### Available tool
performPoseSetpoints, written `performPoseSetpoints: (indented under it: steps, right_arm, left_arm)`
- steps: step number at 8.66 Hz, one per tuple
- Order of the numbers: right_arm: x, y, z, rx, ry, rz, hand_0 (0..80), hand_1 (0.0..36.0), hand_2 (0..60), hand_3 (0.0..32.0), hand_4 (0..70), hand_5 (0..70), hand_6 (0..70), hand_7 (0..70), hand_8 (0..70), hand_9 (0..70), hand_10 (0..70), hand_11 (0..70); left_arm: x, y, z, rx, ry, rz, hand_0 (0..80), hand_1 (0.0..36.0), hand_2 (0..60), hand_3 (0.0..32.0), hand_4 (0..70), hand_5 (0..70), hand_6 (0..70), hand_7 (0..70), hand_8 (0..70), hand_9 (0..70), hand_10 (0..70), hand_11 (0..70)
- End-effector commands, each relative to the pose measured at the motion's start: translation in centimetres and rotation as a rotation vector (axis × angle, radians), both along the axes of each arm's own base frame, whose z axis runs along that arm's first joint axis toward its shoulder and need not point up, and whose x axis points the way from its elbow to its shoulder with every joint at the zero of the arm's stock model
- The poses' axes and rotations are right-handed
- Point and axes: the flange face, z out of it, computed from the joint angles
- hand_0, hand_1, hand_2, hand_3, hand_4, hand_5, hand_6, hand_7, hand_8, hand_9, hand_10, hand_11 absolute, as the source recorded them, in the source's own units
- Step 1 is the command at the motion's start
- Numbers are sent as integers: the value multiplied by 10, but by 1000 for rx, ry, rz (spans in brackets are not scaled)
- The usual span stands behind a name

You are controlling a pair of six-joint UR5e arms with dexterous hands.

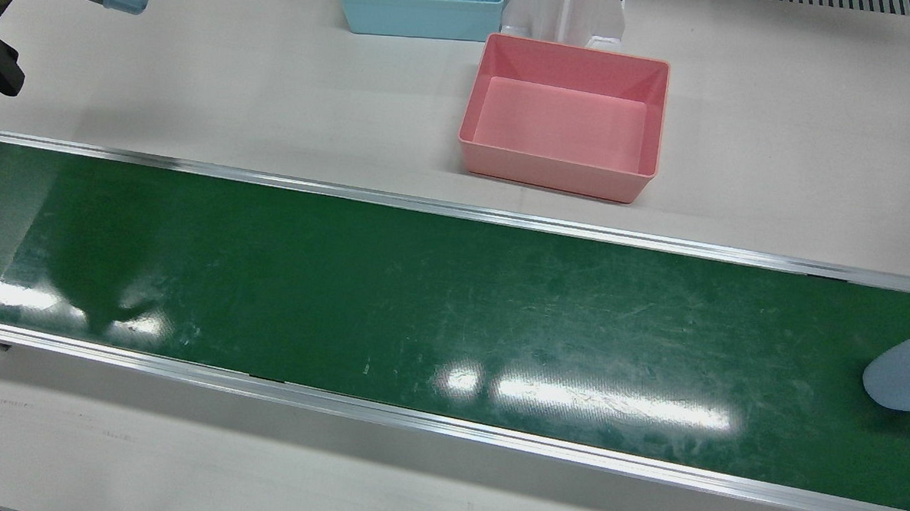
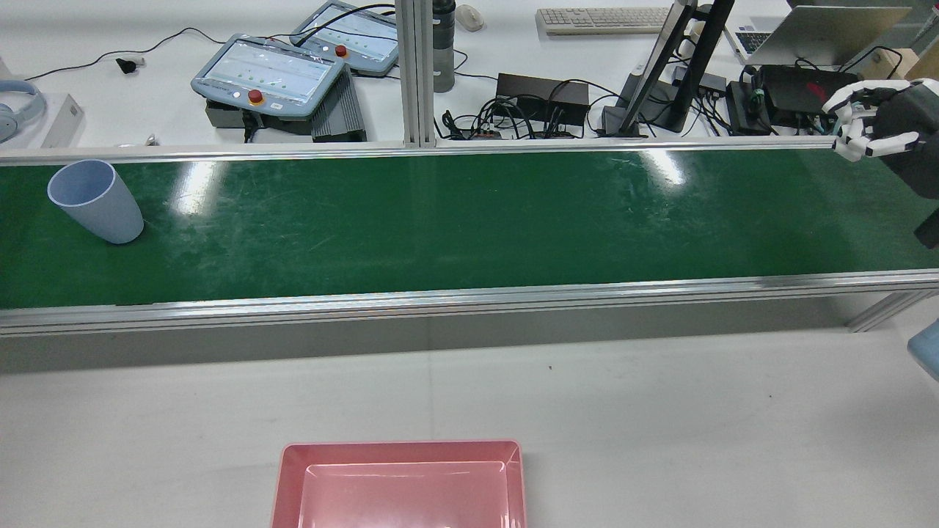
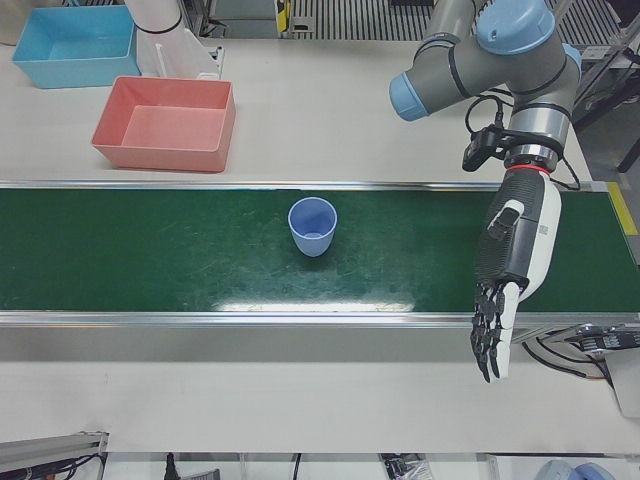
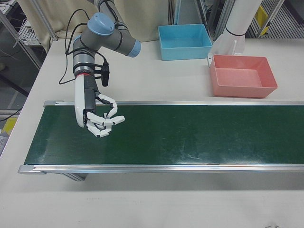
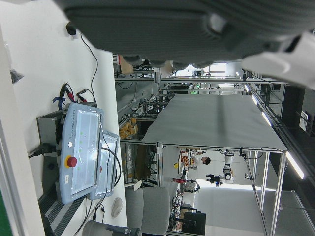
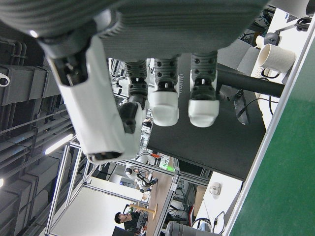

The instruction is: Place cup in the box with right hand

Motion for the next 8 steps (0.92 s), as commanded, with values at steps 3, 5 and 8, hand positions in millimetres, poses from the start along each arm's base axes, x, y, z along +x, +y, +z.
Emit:
performPoseSetpoints:
  steps: [3,5,8]
  right_arm:
    - [5,0,-4,7,-2,10,800,360,600,0,327,268,376,700,700,700,566,700]
    - [7,1,-4,8,-2,13,800,360,600,0,322,268,373,700,700,700,563,700]
    - [7,1,-5,10,-4,13,800,360,600,0,317,267,371,700,700,700,560,700]
  left_arm:
    - [0,0,0,0,0,0,0,0,0,0,0,0,0,0,0,0,0,0]
    - [0,0,0,0,0,0,0,0,0,0,0,0,0,0,0,0,0,0]
    - [0,0,-1,1,0,0,0,0,0,0,0,0,0,0,0,0,0,0]
